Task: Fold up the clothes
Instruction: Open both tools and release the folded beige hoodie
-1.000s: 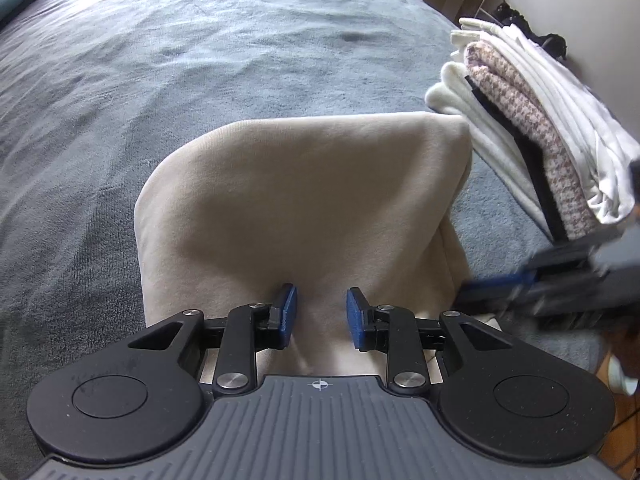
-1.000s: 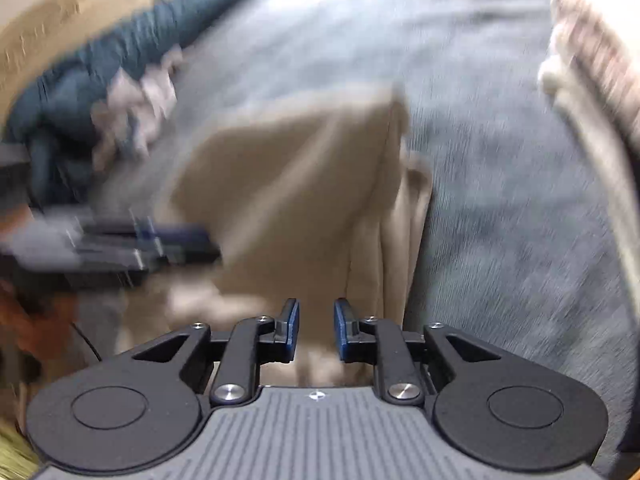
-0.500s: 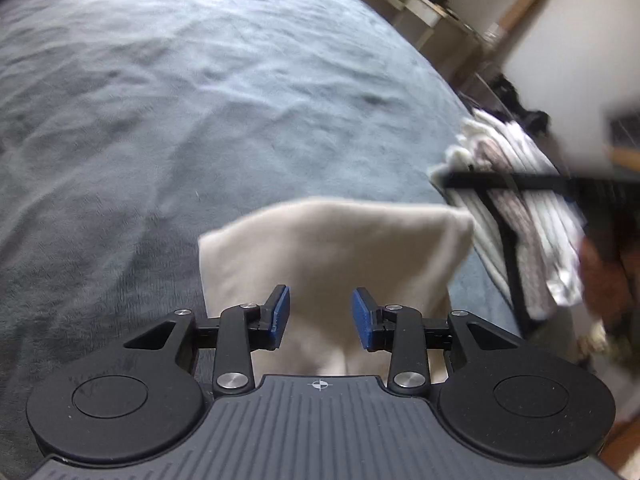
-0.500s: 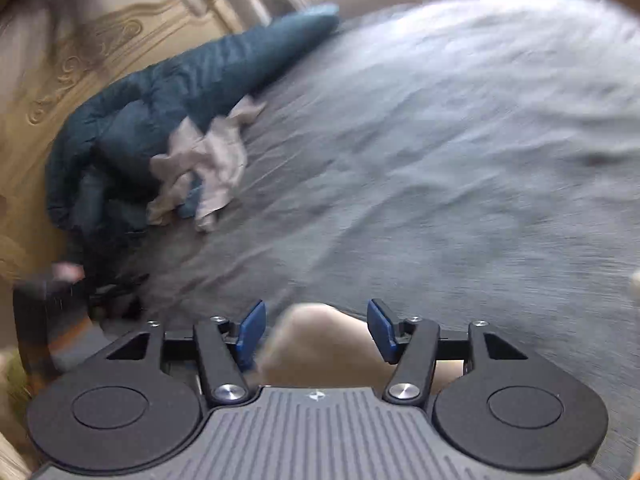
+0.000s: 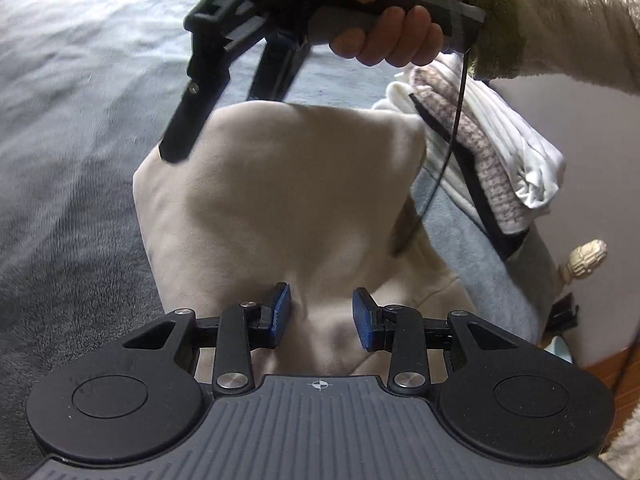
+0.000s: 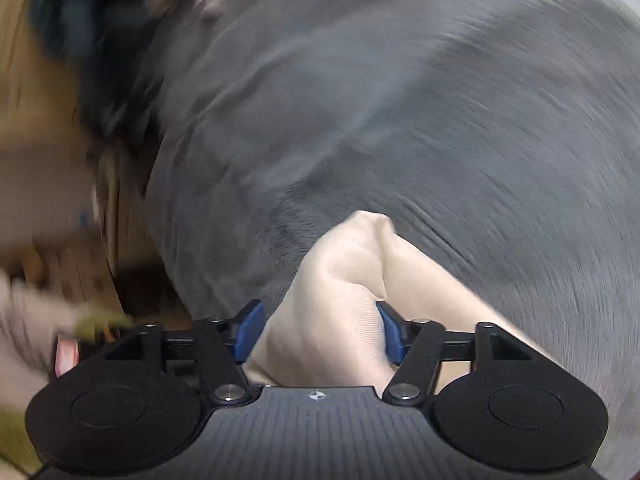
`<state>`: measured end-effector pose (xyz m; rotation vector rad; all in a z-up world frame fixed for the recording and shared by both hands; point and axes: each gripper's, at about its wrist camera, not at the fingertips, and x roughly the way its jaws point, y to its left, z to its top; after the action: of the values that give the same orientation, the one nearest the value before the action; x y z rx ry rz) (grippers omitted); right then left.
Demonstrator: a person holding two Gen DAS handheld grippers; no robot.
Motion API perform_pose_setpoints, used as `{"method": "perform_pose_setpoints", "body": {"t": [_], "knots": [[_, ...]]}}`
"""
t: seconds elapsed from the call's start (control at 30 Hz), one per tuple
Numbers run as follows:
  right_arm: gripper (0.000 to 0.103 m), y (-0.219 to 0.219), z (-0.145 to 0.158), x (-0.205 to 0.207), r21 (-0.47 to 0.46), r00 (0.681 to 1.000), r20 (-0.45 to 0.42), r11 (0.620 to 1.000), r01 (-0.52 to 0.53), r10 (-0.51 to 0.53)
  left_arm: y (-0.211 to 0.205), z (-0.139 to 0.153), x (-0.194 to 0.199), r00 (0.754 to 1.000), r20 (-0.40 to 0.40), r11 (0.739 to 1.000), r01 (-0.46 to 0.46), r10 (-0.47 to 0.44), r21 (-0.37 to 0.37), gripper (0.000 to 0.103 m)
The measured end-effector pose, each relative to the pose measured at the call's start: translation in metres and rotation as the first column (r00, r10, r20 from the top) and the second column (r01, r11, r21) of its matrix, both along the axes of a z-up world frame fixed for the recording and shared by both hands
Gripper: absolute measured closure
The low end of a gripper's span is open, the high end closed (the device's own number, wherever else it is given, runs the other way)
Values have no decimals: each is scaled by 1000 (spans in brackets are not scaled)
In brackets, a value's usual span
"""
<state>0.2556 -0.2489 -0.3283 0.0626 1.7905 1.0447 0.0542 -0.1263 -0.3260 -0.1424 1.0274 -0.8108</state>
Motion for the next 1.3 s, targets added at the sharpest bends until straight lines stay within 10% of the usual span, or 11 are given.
{"method": "perform_pose_setpoints", "body": {"t": [0.13,0.4,0.63,0.83,0.97,1.13,1.3], "knots": [[67,7,-1,-4,132,998,56,991,-29,22,7,-13,8,1000,-10,1000,-3,3,-23,69],[74,2,-25,-6,175,991,45,978,116,-126,14,-21,11,1000,-3,998,9,-9,-55,69],[40,-12,15,-4,178,980,108,973,145,-165,10,-17,11,999,9,998,39,-38,-48,69],[28,13,-37,1,133,979,13,971,200,-204,7,-18,7,997,41,998,63,-62,-25,69],[44,-30,-45,1,151,873,-72,860,488,-483,7,-20,5,996,53,997,67,-65,-26,69],[42,-84,26,-16,276,702,98,697,662,-706,6,-19,6,996,49,997,77,-76,-18,69],[66,-50,81,-63,246,803,373,884,397,-465,7,-18,10,994,46,995,102,-102,-6,69]]}}
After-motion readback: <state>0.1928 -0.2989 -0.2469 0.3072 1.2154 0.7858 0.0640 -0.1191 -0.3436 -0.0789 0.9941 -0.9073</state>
